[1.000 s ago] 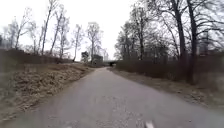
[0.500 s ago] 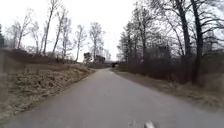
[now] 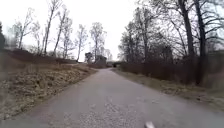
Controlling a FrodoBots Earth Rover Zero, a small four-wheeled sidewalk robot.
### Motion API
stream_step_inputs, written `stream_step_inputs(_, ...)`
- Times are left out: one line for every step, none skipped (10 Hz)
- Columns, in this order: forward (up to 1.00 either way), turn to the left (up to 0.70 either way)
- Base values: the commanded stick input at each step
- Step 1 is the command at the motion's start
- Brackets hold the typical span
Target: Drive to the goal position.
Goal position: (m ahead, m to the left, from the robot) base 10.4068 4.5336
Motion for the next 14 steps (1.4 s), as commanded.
stream_step_inputs(0.7, 0.0)
stream_step_inputs(0.7, 0.0)
stream_step_inputs(0.7, 0.0)
stream_step_inputs(0.7, 0.0)
stream_step_inputs(0.7, 0.0)
stream_step_inputs(0.7, 0.0)
stream_step_inputs(0.7, 0.0)
stream_step_inputs(0.7, 0.0)
stream_step_inputs(0.7, 0.0)
stream_step_inputs(0.7, 0.0)
stream_step_inputs(0.7, 0.0)
stream_step_inputs(0.7, 0.0)
stream_step_inputs(0.7, 0.0)
stream_step_inputs(0.7, 0.0)
